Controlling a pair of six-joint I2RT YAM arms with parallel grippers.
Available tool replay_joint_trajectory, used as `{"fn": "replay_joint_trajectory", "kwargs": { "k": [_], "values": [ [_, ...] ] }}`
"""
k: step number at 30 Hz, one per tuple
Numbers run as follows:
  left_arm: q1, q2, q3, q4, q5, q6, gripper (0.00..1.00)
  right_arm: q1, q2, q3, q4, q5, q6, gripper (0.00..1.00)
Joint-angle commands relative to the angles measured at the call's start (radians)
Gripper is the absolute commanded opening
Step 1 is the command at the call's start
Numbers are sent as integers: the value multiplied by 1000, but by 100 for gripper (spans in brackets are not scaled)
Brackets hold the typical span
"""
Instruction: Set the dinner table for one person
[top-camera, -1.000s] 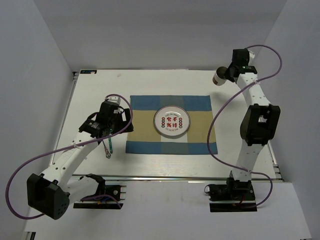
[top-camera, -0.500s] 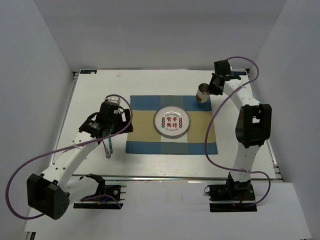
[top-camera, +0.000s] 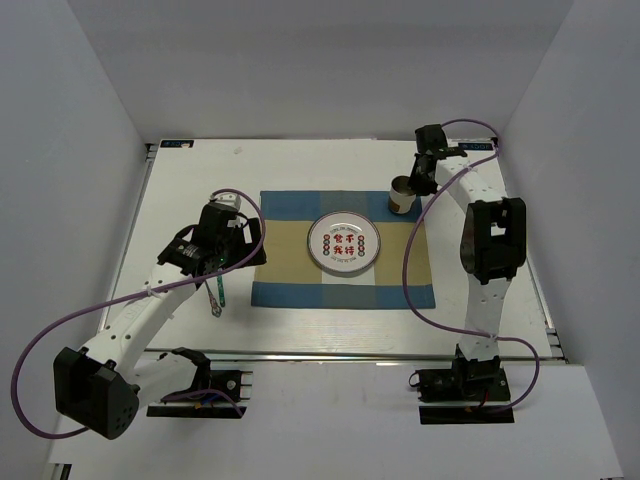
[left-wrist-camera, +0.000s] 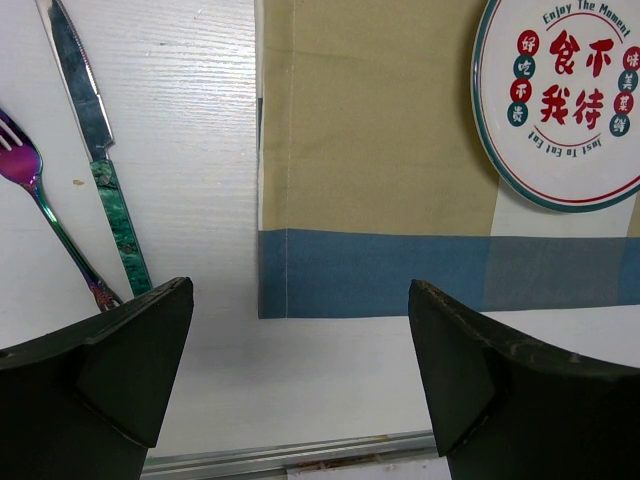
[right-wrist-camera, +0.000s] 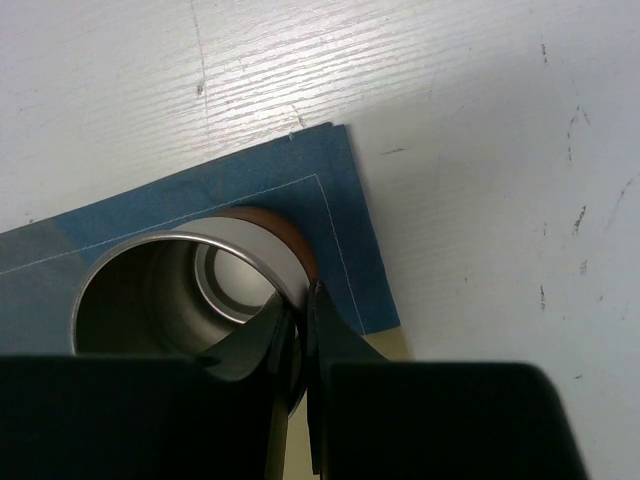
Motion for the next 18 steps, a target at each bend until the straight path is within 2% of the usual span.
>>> {"fn": "replay_joint_trajectory", "kwargs": {
  "k": [1,5,6,9,11,12,13,15,18],
  "values": [
    [5,-11,13,-9,-6,-1,98,-1,-10,9,1,28,3,0],
    [5,-8,13,-6,-3,-1,98,-1,-15,-13,19,21,6,2],
    [5,-11,13,-7,-1,0,98,-3,-14,-15,18,16,8,11],
    [5,-7,13,-7,-6,0,98,-1,-23,-27,24,-8,15,31],
    [5,-4,14,-12,-10,-3,98,0,-38,-38,30,-24,26,40],
    [5,-4,16,-14,-20,-3,98,-3,-56,-42,35,-30,29,48],
    [5,-2,16,-15,-27,-7,98,-1,-73,-48,39,-36,31,57],
    [5,-2,19,-26,-67,-15,98,-4,-118,-51,44,-30,42,89],
    [5,13,28,-58,-160,-58,98,-7,-209,-65,62,-33,43,89]
  ]
}}
